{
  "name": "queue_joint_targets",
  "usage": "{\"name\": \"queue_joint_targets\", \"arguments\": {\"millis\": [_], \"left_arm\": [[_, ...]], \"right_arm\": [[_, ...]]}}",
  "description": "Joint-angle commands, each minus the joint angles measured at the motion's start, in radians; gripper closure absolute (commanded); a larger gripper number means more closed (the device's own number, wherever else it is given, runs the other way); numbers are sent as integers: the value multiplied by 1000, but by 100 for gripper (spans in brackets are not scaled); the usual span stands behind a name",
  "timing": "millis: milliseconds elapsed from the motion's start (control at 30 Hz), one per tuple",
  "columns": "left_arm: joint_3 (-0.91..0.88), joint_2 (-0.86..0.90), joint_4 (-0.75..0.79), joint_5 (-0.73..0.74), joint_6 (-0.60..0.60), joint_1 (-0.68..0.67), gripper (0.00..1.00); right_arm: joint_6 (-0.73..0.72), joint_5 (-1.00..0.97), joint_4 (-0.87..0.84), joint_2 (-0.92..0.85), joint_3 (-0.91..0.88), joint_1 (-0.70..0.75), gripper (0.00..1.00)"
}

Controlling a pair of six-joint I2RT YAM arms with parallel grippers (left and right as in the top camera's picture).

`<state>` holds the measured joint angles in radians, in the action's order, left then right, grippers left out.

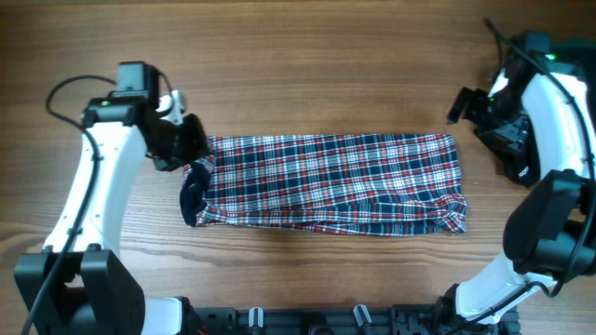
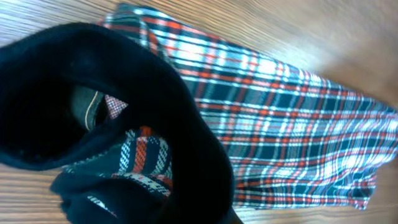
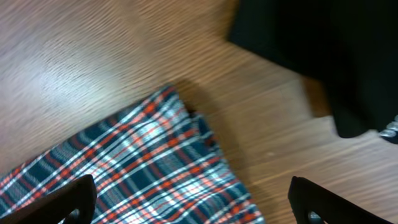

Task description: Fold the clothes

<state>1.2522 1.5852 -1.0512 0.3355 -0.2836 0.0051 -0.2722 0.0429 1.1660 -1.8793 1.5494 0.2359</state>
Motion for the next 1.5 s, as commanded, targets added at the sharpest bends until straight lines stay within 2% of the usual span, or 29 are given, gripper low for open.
{"name": "queue_joint_targets", "arguments": {"millis": [0, 133, 333, 667, 1000, 1467], "left_arm": [[18, -62, 7, -37, -74, -130, 96], [18, -76, 28, -59, -127, -285, 96], [18, -76, 79, -128, -180, -398, 96], [18, -36, 229, -124, -251, -528, 96], [18, 95, 280, -90, -257, -618, 96], [18, 104, 410, -63, -302, -724, 96]], "right_arm": [[-16, -21, 6, 14, 31, 56, 0], [-15, -21, 1, 14, 31, 66, 0], [-16, -20, 1, 14, 31, 66, 0], [-16, -20, 2, 14, 31, 66, 0], [-16, -17, 6, 15, 31, 66, 0], [-15, 3, 10, 15, 31, 66, 0]]}}
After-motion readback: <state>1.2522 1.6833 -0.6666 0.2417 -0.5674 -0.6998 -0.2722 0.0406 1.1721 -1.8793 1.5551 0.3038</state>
